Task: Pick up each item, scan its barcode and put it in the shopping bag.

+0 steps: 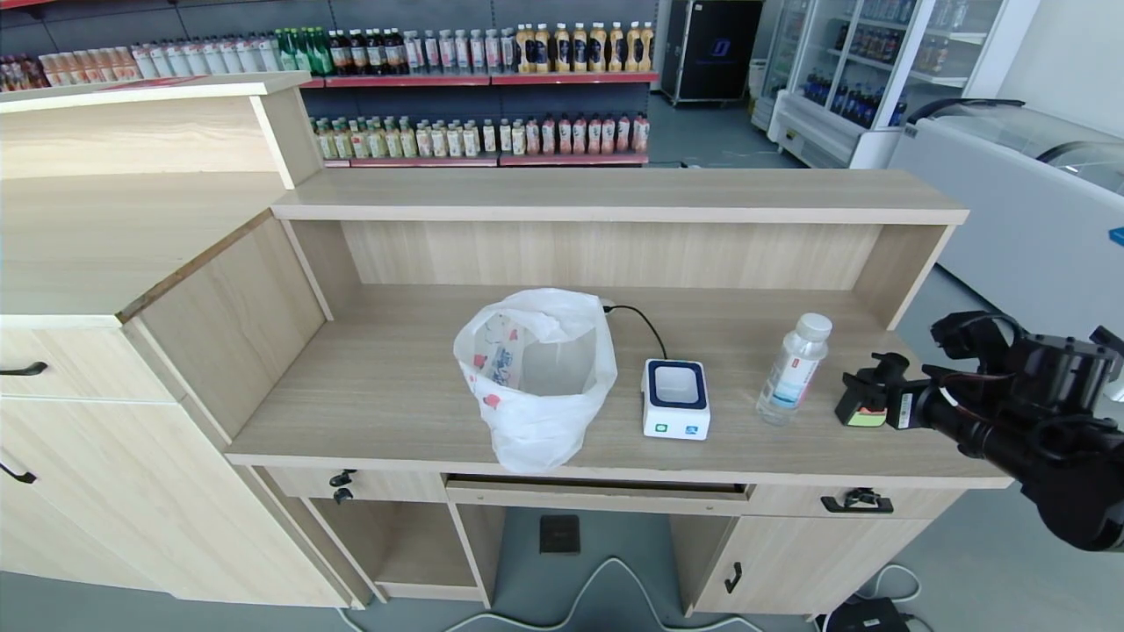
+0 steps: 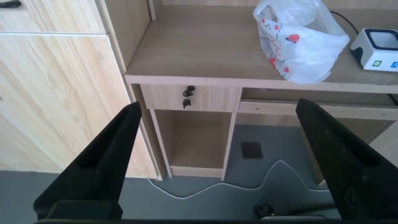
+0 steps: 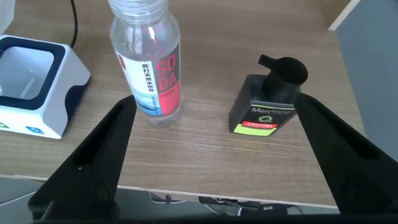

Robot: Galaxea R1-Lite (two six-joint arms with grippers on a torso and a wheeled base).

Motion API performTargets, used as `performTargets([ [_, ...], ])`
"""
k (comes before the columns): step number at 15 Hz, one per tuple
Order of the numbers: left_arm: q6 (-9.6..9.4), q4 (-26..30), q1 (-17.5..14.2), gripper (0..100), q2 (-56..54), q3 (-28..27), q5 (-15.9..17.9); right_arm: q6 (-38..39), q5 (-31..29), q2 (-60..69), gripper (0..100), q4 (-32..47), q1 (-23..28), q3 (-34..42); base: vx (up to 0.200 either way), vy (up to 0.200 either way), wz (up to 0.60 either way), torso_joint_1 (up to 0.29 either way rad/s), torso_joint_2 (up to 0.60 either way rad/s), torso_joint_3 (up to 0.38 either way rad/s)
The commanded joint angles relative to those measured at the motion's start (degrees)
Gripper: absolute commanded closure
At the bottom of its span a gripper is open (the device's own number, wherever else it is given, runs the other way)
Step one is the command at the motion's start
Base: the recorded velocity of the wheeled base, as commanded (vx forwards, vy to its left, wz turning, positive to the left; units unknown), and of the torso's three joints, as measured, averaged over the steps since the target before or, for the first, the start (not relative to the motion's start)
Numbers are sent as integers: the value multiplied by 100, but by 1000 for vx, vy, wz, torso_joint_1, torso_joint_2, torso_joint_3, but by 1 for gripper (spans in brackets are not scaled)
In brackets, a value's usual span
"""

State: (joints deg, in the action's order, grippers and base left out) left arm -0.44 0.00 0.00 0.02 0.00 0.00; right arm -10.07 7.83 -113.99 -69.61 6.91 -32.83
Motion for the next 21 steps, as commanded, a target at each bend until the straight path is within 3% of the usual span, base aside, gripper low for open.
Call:
performTargets([
  [1, 0, 0, 0, 0, -2, 0, 0, -74, -9, -378, 0, -70, -111, -189, 0, 0, 0, 0, 0, 0],
  [21, 0, 0, 0, 0, -2, 0, 0, 102, -290, -1916, 0, 88, -876, -2237, 0, 0, 0, 0, 0, 0],
])
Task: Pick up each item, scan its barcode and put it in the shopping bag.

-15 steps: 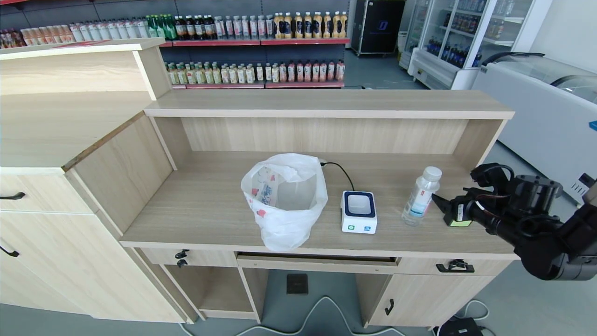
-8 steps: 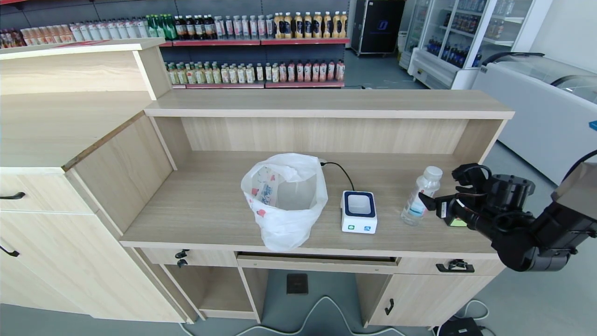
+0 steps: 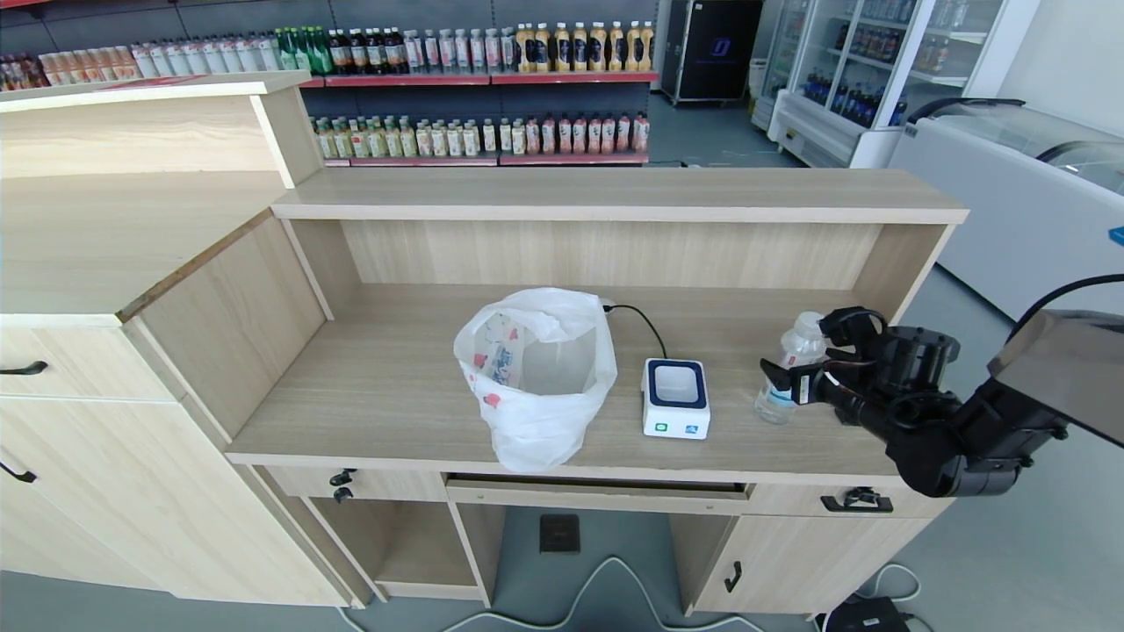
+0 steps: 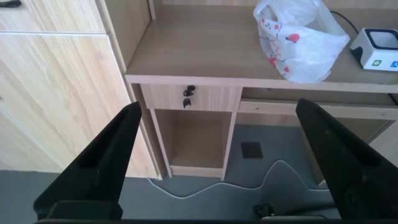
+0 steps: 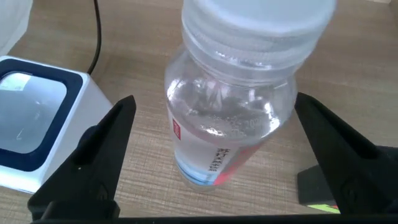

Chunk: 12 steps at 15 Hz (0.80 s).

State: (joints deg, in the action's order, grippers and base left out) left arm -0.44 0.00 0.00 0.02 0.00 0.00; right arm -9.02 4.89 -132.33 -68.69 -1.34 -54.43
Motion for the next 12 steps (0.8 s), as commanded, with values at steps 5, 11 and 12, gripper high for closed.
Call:
performTargets([
  [5, 0, 0, 0, 0, -2, 0, 0, 67, -23, -355, 0, -48, -130, -164, 0, 0, 0, 0, 0, 0],
  [11, 0, 0, 0, 0, -2, 0, 0, 410, -32, -513, 0, 5, -191, -551, 0, 0, 0, 0, 0, 0],
  [12, 0, 0, 0, 0, -2, 0, 0, 427, -23, -540, 0, 5, -209, -569, 0, 0, 0, 0, 0, 0],
])
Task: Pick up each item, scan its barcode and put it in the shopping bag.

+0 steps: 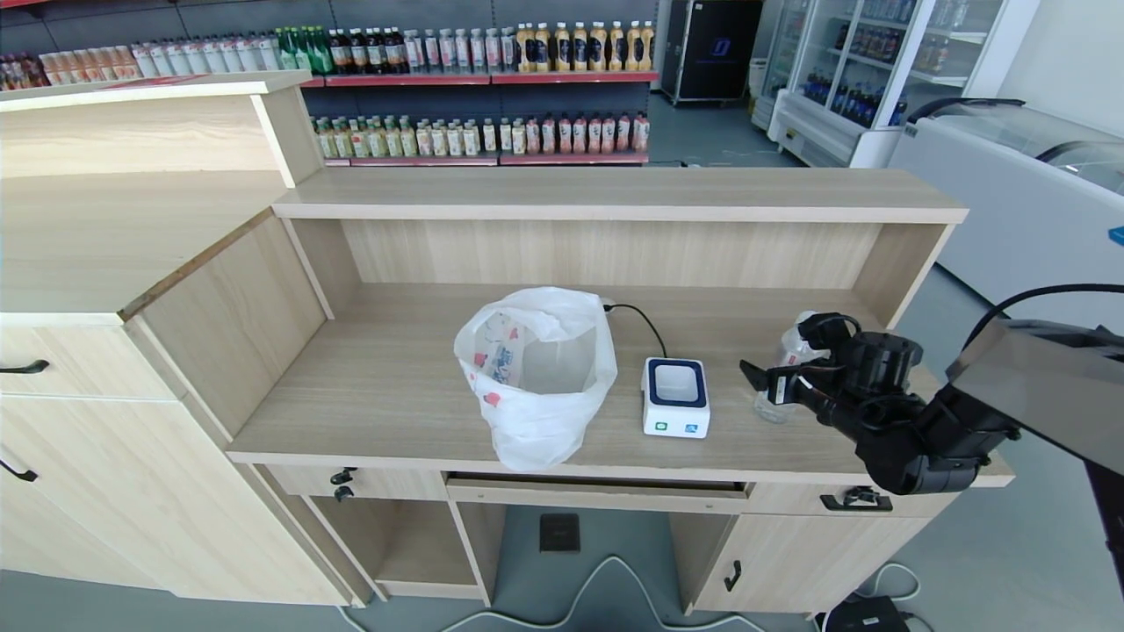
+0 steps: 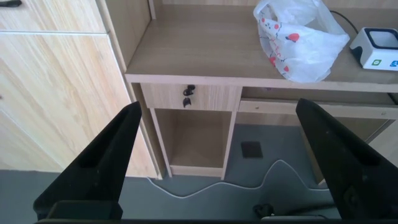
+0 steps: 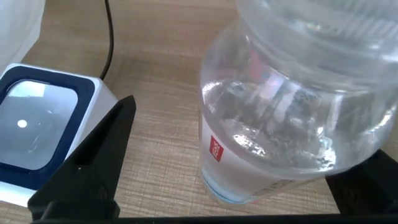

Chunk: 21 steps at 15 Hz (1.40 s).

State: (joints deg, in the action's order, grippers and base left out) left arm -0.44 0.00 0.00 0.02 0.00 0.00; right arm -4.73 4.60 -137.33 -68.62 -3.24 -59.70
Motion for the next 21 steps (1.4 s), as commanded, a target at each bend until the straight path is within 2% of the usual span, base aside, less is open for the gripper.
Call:
performTargets([
  [1, 0, 0, 0, 0, -2, 0, 0, -2, 6, -57, 0, -20, -36, -33, 0, 0, 0, 0, 0, 0],
  [10, 0, 0, 0, 0, -2, 0, 0, 244, 15, -259, 0, -72, -62, -218, 0, 0, 0, 0, 0, 0],
  [11, 0, 0, 0, 0, -2, 0, 0, 297, 24, -268, 100, -72, -62, -218, 0, 0, 0, 0, 0, 0],
  [21, 0, 0, 0, 0, -2, 0, 0, 297, 15, -242, 100, -116, -54, -200, 0, 0, 0, 0, 0, 0],
])
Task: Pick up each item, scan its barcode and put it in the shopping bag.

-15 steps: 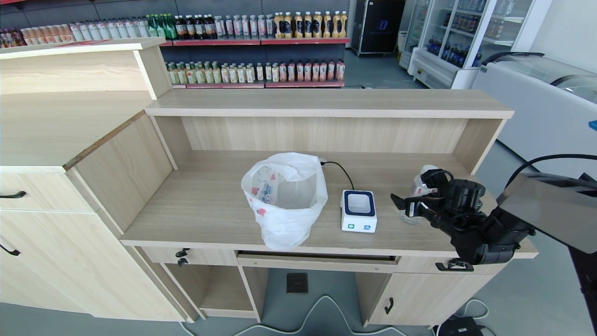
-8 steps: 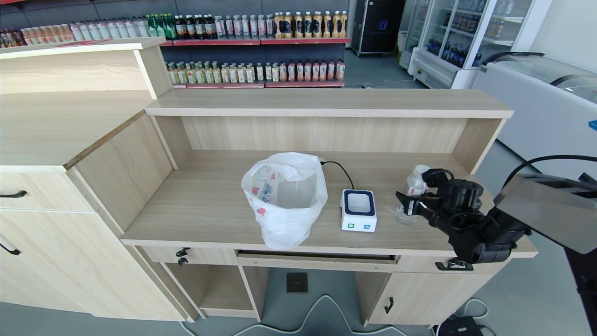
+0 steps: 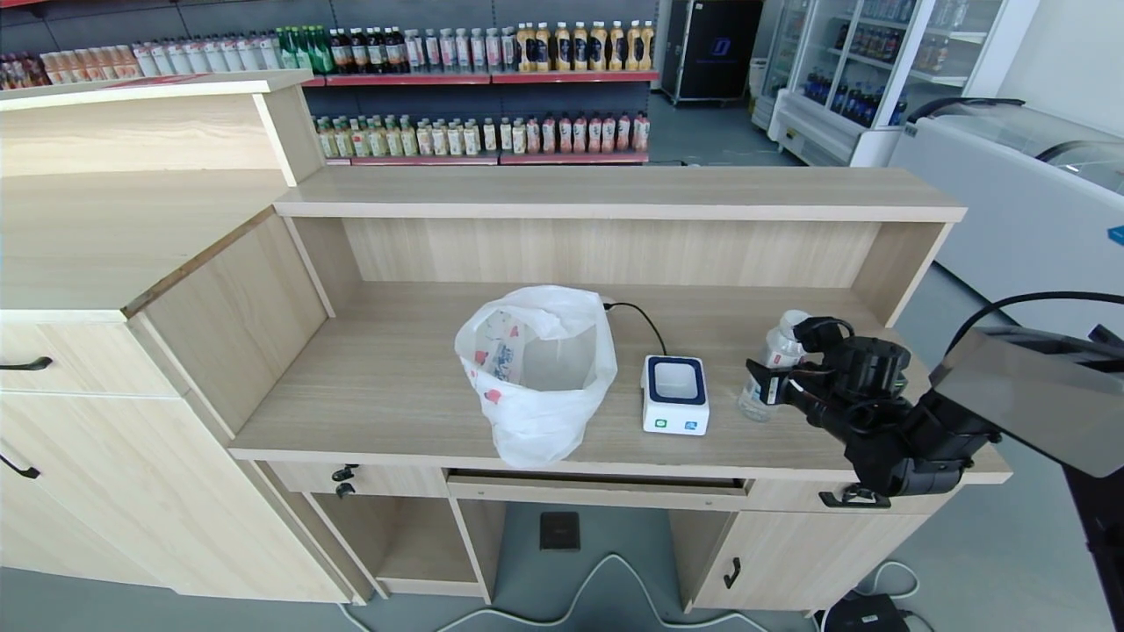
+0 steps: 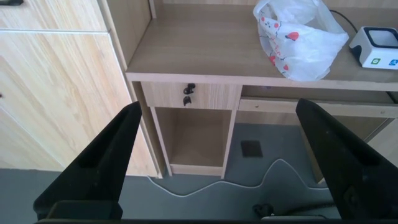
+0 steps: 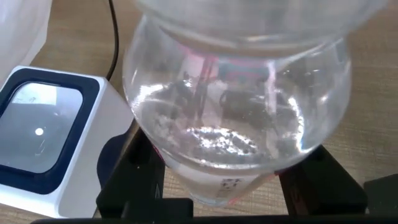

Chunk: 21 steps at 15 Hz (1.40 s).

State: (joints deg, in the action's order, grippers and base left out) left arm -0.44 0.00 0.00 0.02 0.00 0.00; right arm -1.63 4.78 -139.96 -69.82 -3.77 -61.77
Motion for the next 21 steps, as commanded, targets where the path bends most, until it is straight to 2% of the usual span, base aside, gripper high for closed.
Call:
performTargets([
  [1, 0, 0, -9, 0, -2, 0, 0, 32, 6, 92, 100, 3, -1, 7, 0, 0, 0, 0, 0, 0],
  [3, 0, 0, 0, 0, -2, 0, 0, 392, 49, 566, 100, 170, 43, 7, 0, 0, 0, 0, 0, 0],
  [6, 0, 0, 0, 0, -2, 0, 0, 1324, 67, 1770, 100, 1506, 183, 16, 0, 0, 0, 0, 0, 0],
  [7, 0, 0, 0, 0, -2, 0, 0, 1939, 340, 2641, 100, 2464, 324, 7, 0, 0, 0, 0, 0, 0],
  [9, 0, 0, 0, 0, -2, 0, 0, 2290, 937, 3440, 100, 3176, 509, -19, 0, 0, 0, 0, 0, 0],
  [10, 0, 0, 0, 0, -2, 0, 0, 2449, 1807, 4073, 100, 3598, 684, 33, 0, 0, 0, 0, 0, 0],
  [11, 0, 0, 0, 0, -2, 0, 0, 2484, 2343, 4407, 100, 3853, 790, 51, 0, 0, 0, 0, 0, 0],
  [12, 0, 0, 0, 0, -2, 0, 0, 2492, 2625, 4592, 100, 3984, 834, 69, 0, 0, 0, 0, 0, 0],
  [14, 0, 0, 0, 0, -2, 0, 0, 2598, 3741, 5145, 100, 4081, 869, 385, 0, 0, 0, 0, 0, 0],
  [15, 0, 0, 0, 0, -2, 0, 0, 2607, 3802, 5172, 100, 4072, 869, 403, 0, 0, 0, 0, 0, 0],
  [16, 0, 0, 0, 0, -2, 0, 0, 2624, 4400, 5515, 100, 4072, 816, 649, 0, 0, 0, 0, 0, 0],
  [18, 0, 0, 0, 0, -2, 0, 0, 2624, 4901, 5805, 100, 4090, 702, 904, 0, 0, 0, 0, 0, 0],
  [21, 0, 0, 0, 0, -2, 0, 0, 2818, 5314, 6191, 100, 4108, 385, 1238, 0, 0, 0, 0, 0, 0],
])
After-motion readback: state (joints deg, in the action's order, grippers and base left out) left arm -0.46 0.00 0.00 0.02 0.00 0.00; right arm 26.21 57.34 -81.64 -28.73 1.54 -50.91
